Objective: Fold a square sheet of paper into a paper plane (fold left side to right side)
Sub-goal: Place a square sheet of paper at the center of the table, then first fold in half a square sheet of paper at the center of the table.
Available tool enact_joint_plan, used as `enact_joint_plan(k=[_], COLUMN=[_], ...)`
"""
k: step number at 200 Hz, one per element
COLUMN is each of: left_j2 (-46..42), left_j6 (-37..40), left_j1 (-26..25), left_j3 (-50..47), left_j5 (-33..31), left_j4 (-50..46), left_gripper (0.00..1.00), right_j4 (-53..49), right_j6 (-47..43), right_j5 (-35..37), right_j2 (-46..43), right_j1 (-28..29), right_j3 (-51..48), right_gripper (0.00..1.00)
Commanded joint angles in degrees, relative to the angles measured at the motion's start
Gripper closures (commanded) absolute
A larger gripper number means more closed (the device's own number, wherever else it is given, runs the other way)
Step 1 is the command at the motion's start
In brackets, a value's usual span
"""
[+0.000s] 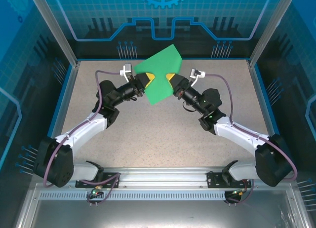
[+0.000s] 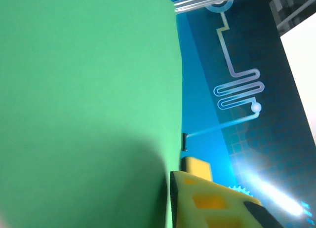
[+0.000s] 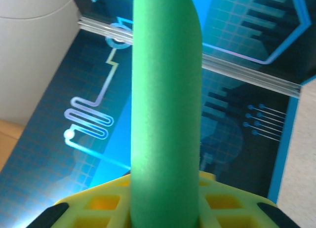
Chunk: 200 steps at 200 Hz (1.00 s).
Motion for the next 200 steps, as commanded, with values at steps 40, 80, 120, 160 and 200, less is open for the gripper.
enact_joint_plan(k=[40, 80, 120, 160, 200], left_j2=[-3.20, 2.23, 12.37, 20.28, 22.26], left_j6=[18.86, 30.22, 42.04, 48.96, 48.76], left_j1=[-0.34, -0.42, -0.40, -0.15, -0.15], left_j3=[-0.64, -3.37, -3.67, -0.06, 0.86], left_j5=[1.54, 5.32, 7.97, 6.19, 5.49], left_j4=[-27.77, -36.72, -40.76, -45.95, -46.95], left_gripper=[1.00, 1.00, 1.00, 1.00, 1.00], right_j4=[-50.44, -68.16, -64.13, -52.50, -42.53], right_j6=[-28.83, -34.63, -37.69, -36.36, -32.01], right_j5=[11.93, 19.60, 5.38, -11.80, -11.97], right_j2=[-15.86, -23.67, -22.59, -6.35, 8.01], right_j1=[0.26, -3.98, -10.61, -10.31, -6.38], right_j3=[4.33, -1.82, -8.58, -8.67, -6.03], right_gripper=[0.43, 0.29, 0.35, 0.63, 0.78])
